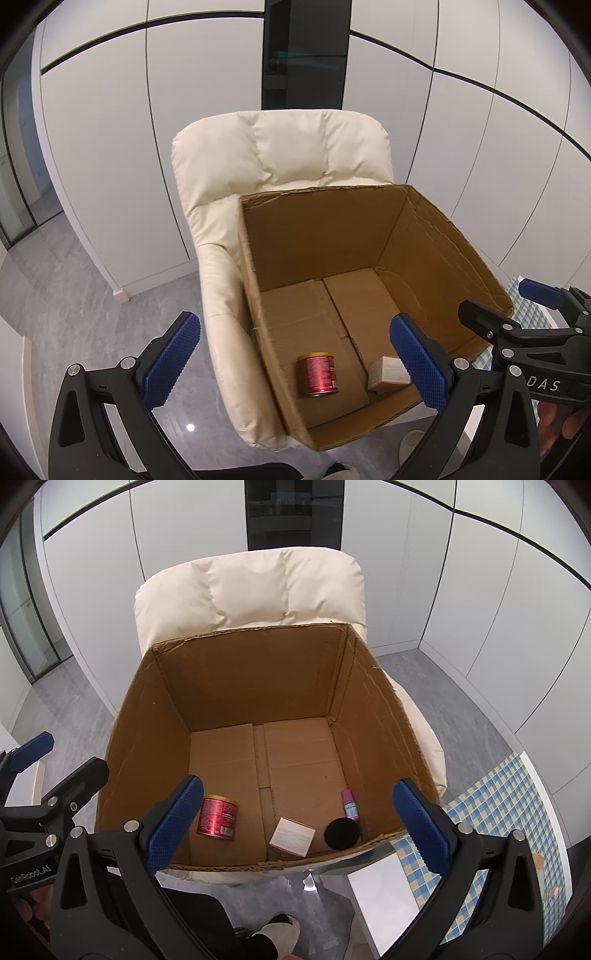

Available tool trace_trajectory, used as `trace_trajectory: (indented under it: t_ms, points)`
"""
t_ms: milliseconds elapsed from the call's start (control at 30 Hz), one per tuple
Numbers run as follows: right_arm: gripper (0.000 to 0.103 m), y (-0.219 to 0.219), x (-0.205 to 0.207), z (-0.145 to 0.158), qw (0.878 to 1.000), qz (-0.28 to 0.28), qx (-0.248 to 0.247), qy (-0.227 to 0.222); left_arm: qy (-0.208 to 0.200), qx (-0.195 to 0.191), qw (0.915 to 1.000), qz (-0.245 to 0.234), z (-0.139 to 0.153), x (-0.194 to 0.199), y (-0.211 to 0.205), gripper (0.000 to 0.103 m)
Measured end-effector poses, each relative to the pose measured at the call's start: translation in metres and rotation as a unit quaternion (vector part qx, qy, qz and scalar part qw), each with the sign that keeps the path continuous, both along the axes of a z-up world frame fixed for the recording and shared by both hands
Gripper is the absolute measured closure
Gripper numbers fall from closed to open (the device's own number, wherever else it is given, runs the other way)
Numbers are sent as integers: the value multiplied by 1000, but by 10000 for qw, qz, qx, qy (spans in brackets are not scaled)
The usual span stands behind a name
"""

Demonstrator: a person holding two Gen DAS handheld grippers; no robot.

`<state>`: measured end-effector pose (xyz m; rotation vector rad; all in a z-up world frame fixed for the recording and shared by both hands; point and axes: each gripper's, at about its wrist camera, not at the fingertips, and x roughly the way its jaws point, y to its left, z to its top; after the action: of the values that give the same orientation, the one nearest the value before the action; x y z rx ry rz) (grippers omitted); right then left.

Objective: Organize objects
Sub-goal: 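Move both open tools back from the box toward the table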

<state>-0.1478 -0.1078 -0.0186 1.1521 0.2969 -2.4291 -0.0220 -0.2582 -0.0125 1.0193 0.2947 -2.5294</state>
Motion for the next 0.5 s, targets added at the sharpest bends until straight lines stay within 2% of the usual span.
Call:
trace_trajectory:
  t_ms: [500]
  points:
    - [0, 44, -5, 1, 9995, -307, -45, -13, -5, -20, 9995, -308, 0, -20, 34, 0]
